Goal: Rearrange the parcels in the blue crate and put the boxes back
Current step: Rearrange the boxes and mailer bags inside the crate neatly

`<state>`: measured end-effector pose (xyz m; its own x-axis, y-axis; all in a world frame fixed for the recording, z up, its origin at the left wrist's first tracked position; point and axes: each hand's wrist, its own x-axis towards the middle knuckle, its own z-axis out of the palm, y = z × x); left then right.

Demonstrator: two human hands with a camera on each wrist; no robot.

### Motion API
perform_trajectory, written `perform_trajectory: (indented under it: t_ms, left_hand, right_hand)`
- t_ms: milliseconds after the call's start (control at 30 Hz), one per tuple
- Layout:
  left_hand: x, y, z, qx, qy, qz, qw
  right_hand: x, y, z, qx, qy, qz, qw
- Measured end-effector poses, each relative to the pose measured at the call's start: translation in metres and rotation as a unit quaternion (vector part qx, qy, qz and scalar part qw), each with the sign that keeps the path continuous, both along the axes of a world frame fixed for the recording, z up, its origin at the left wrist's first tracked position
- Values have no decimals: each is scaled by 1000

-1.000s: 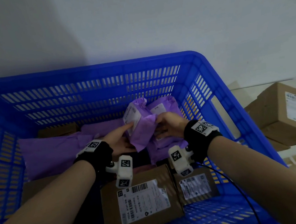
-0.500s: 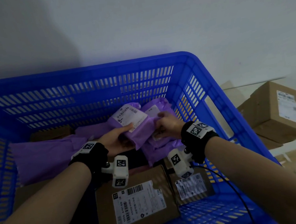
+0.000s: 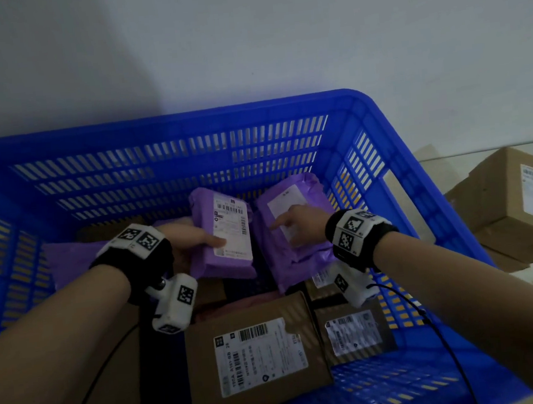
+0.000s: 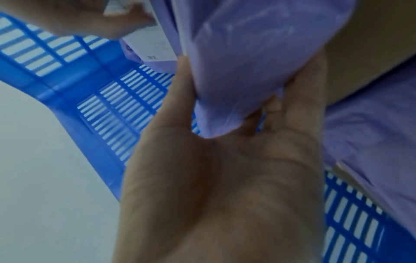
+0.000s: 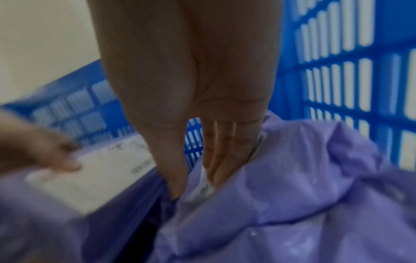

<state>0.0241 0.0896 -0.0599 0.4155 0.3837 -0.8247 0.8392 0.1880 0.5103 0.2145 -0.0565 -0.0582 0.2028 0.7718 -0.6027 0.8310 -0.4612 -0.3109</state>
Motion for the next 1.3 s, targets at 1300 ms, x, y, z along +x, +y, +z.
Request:
perform_trajectory:
  t_ms: [1300]
  left_hand:
    - [32,-19,-40,-3,79,-74,994]
  right_hand:
    - [23,-12,10,-63,-93,-7,994]
